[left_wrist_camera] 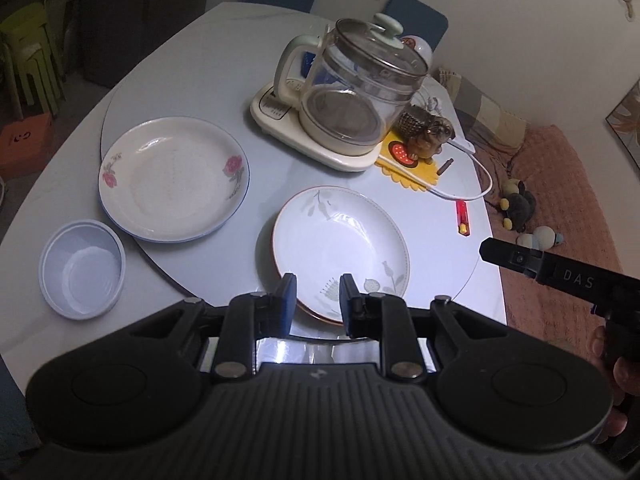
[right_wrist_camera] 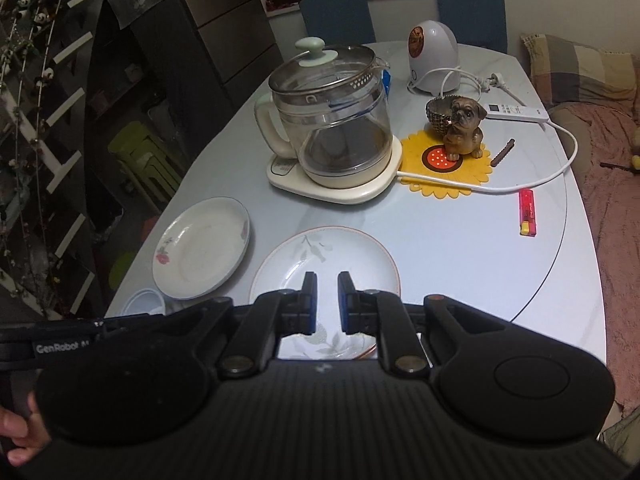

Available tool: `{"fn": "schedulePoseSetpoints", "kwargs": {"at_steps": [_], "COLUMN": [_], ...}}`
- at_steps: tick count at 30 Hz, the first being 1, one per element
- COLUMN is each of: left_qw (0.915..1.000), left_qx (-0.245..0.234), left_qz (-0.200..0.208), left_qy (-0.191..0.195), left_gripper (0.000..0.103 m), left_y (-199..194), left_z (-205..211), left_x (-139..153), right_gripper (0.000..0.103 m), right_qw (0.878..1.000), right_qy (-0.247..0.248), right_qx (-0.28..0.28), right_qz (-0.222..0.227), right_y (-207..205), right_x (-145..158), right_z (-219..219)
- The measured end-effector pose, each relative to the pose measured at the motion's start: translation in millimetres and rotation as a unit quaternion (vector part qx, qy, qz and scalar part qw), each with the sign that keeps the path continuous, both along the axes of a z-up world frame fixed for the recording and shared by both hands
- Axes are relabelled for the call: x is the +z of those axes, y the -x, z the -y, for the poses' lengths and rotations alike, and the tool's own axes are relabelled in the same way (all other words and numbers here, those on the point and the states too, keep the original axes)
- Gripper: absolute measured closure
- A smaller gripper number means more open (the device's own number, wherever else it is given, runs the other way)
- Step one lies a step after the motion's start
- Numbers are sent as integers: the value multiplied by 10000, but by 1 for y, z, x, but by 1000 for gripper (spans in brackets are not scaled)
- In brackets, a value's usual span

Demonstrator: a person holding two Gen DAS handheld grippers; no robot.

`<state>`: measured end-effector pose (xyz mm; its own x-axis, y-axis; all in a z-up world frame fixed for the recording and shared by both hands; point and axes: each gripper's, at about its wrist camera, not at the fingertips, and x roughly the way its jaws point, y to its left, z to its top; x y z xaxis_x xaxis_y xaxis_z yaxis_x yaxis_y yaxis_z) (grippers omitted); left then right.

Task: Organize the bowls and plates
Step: 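Lower the leaf plate onto the orange-rimmed plate and open both grippers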

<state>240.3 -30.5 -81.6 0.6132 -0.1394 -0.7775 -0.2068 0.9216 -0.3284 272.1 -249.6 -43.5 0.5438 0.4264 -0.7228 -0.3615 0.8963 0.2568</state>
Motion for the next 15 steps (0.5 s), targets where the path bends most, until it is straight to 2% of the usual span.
{"fn": "schedulePoseSetpoints", "kwargs": {"at_steps": [4,15], "left_qw": [9997,9982], "left_qx": [-147,-562], "left_qz": [158,205], "left_qy": [-112,-10], "left_gripper": [78,78], "left_y": [29,69], "left_z": [-6,-23], "left_x": [15,11], "right_gripper": [90,89], "right_qw": [9998,9988], "right_qy": [-70,39], "right_qx": [-207,-492], "right_qz": [26,-19], "right_y": [32,88], "right_x": [10,8], "right_z": [-5,-32]}}
